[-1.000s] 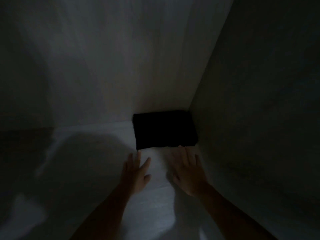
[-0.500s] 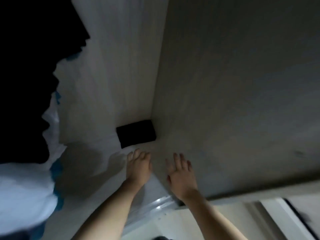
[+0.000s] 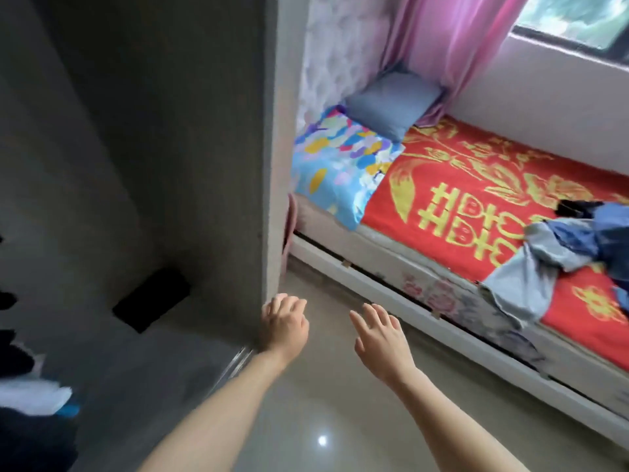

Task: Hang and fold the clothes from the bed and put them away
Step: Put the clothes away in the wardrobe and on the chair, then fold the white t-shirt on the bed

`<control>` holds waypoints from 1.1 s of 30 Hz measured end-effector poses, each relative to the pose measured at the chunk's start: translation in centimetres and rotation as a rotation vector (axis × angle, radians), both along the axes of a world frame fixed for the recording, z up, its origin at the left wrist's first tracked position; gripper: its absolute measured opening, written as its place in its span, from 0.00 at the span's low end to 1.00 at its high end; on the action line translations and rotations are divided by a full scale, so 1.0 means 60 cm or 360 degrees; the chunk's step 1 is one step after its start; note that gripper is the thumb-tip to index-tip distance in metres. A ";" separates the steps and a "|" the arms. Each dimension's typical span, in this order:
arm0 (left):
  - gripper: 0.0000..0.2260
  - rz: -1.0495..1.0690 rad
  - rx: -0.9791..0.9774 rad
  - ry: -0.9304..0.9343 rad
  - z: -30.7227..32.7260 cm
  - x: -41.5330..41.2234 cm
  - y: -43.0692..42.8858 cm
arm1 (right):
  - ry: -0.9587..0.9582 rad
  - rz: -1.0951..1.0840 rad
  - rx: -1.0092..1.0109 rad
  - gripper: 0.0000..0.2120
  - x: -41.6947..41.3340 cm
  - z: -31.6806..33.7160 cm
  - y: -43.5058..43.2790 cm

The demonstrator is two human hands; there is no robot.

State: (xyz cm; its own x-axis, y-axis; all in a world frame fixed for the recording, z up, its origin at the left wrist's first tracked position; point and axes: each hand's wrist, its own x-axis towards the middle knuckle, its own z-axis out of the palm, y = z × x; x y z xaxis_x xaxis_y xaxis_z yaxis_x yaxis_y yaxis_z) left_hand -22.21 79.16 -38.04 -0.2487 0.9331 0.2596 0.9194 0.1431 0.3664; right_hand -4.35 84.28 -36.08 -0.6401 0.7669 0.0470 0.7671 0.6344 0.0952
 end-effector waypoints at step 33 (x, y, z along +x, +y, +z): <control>0.23 -0.2847 0.0070 -0.0164 0.217 1.016 -0.435 | -0.0042 -0.3033 0.0212 0.31 0.807 0.227 -0.849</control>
State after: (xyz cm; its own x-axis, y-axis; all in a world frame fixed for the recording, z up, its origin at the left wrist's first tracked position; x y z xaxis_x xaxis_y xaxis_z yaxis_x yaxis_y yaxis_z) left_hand 38.76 53.05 -25.05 0.9392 0.0533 0.3392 -0.0936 -0.9108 0.4022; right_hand 44.06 33.35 -22.47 0.9244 0.3451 0.1624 0.3349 -0.9382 0.0869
